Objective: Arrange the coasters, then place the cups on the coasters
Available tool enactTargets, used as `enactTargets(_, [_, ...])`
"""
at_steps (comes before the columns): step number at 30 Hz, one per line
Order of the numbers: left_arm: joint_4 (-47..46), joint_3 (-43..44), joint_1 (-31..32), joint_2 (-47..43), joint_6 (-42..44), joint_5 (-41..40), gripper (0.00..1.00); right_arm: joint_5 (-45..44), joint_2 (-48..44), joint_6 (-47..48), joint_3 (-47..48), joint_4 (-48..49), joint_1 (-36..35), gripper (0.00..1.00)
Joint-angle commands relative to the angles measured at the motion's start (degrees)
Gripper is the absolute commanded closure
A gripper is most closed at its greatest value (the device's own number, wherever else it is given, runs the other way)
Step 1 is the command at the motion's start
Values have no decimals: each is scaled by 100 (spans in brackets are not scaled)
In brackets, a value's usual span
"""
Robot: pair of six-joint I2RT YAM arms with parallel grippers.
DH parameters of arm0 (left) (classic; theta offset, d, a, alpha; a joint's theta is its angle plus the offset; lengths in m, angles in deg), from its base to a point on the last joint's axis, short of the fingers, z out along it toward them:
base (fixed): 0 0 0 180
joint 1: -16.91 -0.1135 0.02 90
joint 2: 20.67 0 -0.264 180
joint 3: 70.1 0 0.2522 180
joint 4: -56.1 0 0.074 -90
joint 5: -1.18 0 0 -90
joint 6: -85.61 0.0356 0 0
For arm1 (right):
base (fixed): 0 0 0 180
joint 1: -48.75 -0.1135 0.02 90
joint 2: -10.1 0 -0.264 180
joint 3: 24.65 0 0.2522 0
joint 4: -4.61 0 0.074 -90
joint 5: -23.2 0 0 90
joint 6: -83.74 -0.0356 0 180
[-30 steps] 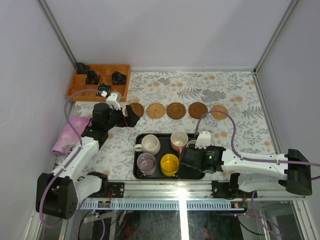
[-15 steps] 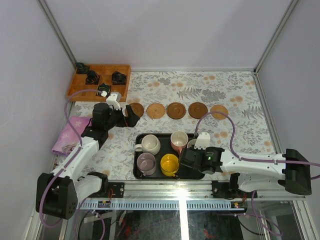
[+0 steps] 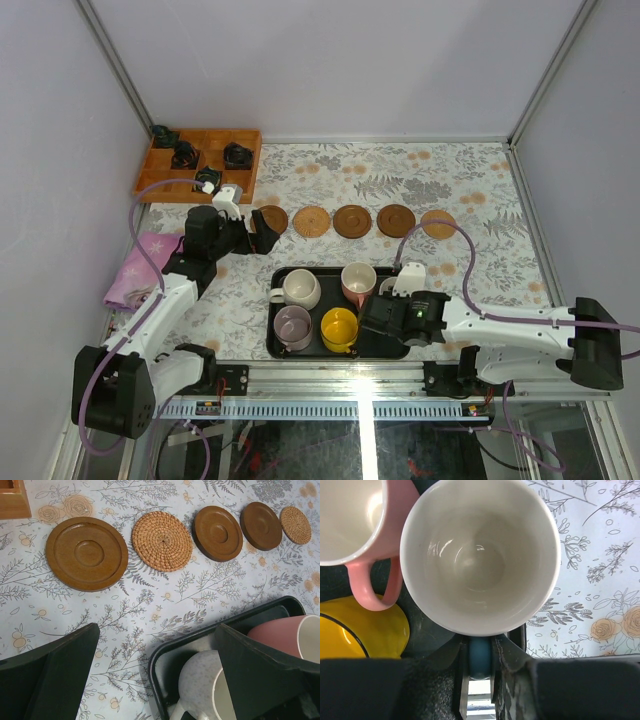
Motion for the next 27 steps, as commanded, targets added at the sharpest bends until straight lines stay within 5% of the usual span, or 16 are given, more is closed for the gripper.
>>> enactTargets(1, [-189,-46,-37,-73,149,-64,0,-1033,-334,-301,435,-694,-35,100])
enactTargets(9, [-262,-47,-35,-117,168,-203,0,-2157,-537,238,953,-1368,372,100])
enactTargets(15, [-440,10,-35,-18,114,-275,0,-2127,-1209,2807,537,615,2098,100])
enactTargets(20, [-726,153,-36,259,-154,-301,0,-993,-1339,4740,29,2784,4028,100])
enactTargets(27, [-1276,350,-35,689,-499,-373,0,986,227,6203,712,4506,5971,100])
